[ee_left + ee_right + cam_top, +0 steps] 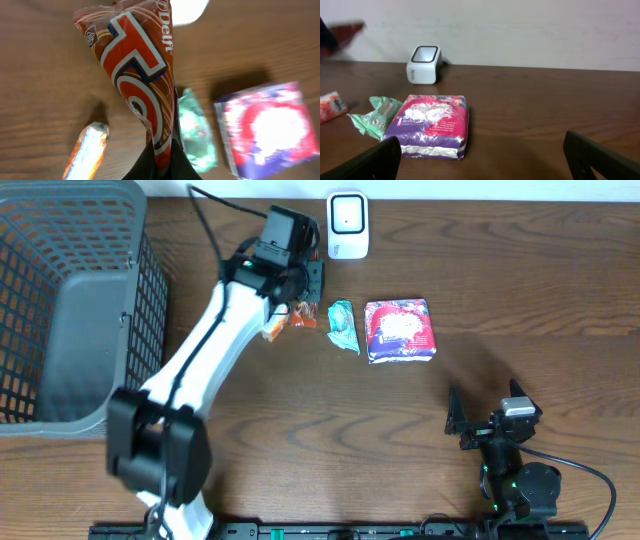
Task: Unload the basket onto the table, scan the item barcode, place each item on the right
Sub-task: 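Carry the red wafer bar with the left gripper past the white scanner, then lower the red wafer bar left of the green pack and release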
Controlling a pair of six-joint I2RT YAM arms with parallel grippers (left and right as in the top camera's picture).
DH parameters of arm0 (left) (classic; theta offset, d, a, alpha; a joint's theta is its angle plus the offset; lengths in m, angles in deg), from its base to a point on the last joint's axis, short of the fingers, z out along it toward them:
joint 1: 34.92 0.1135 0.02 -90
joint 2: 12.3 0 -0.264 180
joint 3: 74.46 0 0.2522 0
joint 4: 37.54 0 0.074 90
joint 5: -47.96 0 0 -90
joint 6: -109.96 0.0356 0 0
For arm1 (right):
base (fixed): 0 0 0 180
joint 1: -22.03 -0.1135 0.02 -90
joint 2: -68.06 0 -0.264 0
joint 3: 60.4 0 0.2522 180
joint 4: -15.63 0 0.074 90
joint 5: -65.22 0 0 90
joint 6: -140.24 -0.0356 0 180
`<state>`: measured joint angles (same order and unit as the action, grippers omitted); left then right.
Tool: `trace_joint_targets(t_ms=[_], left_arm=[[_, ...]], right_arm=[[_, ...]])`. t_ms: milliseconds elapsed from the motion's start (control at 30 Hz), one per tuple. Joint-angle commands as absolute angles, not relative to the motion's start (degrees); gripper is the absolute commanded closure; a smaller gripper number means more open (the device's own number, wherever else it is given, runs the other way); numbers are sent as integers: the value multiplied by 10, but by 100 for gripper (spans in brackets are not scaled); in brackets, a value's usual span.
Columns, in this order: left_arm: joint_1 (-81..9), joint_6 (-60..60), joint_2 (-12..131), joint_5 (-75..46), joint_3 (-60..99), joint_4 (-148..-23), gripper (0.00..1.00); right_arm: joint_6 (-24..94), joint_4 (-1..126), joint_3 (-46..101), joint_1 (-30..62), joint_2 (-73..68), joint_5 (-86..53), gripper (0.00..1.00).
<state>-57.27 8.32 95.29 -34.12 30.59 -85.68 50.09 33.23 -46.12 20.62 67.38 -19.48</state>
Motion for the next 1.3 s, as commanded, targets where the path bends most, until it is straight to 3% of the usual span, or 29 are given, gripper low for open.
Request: trace_joint_targets(t_ms=[0, 267, 433, 667, 833, 1000, 1067, 1267], left_arm=[[-572, 47, 990, -359, 302, -860, 92], [-573, 16, 1034, -357, 302, -888, 90], [-575, 16, 1033, -345, 302, -909, 64], [-574, 16, 986, -305, 313, -913, 61], [-567, 17, 892, -312, 319, -907, 45], [-550, 17, 793, -311, 318, -944, 7], [-544, 22, 759, -312, 318, -983, 2], [-539, 23, 700, -312, 318, -1112, 2]], right_arm=[[507, 334, -463, 201, 677, -197, 1], [507, 334, -463, 201, 677, -197, 1], [507, 334, -463, 201, 677, -197, 1], [507, 334, -463, 201, 677, -197, 1], [507, 334, -463, 201, 677, -197, 1], [507, 334, -463, 201, 677, -197, 1], [507, 334, -463, 201, 677, -197, 1], [507, 334, -463, 201, 677, -197, 1]])
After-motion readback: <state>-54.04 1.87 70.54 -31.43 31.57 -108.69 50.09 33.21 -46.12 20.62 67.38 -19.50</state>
